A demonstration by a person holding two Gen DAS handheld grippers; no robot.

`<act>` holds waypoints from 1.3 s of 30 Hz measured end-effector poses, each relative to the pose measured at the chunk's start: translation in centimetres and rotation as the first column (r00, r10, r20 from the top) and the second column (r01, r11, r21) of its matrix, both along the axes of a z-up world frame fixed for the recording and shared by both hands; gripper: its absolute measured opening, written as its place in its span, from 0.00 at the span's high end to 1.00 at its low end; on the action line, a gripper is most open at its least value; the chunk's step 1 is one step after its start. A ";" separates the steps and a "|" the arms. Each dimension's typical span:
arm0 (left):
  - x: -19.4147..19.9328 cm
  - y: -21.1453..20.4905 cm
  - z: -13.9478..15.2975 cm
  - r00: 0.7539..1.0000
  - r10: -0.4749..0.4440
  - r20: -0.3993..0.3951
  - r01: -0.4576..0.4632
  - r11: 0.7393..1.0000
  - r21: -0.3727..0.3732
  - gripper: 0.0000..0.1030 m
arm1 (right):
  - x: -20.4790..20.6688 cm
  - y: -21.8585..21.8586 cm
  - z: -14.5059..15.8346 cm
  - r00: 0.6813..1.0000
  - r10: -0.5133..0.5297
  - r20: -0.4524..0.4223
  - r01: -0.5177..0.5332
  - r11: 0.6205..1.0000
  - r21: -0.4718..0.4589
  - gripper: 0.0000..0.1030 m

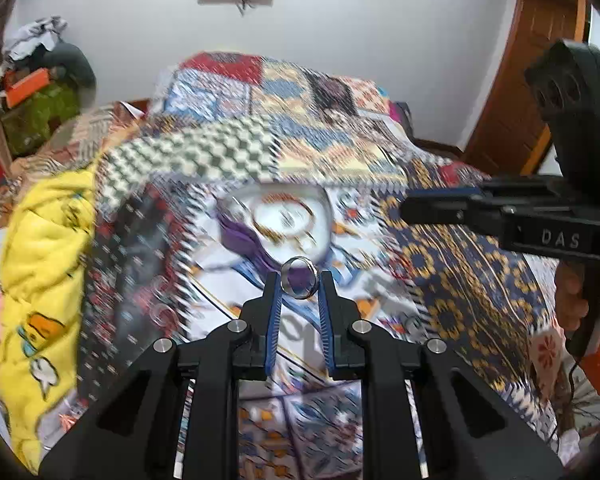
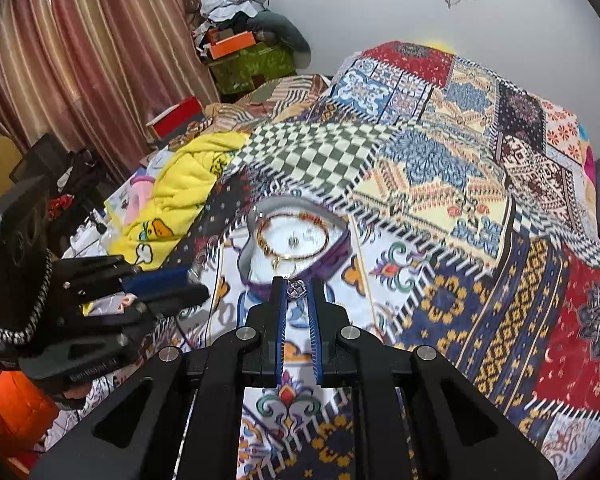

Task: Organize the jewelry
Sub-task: 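Drop the silver ring into the tin with the left tool while the right tool drops a pendant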

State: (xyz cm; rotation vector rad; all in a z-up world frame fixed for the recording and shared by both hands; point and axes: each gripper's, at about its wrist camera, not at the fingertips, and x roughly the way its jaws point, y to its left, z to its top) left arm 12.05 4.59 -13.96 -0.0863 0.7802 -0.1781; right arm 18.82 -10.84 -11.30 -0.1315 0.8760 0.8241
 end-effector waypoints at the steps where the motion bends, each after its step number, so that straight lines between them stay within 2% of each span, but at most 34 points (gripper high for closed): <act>1: 0.2 0.3 0.5 1.000 0.010 0.015 -0.010 1.000 0.007 0.83 | 0.2 0.1 0.2 1.000 -0.002 0.007 0.002 1.000 0.002 0.91; 9: 2.9 1.1 2.5 0.996 0.041 0.076 -0.044 0.998 0.039 0.83 | 1.7 1.4 1.4 0.999 -0.001 0.046 0.000 1.000 0.025 0.91; 13: 4.6 0.9 2.2 0.997 0.040 0.068 -0.043 0.998 0.052 0.83 | 2.5 2.2 1.0 0.999 0.005 0.048 -0.005 1.000 0.017 0.91; 22: 7.6 0.5 0.5 1.000 0.007 0.017 -0.008 0.998 0.060 0.83 | 4.0 3.2 -1.7 1.000 0.015 -0.006 -0.015 1.000 -0.015 0.91; 39: 8.3 0.2 -1.6 0.999 -0.022 -0.032 0.024 0.997 0.078 0.81 | 4.1 4.3 -3.7 0.998 0.044 -0.047 -0.047 0.998 -0.053 0.91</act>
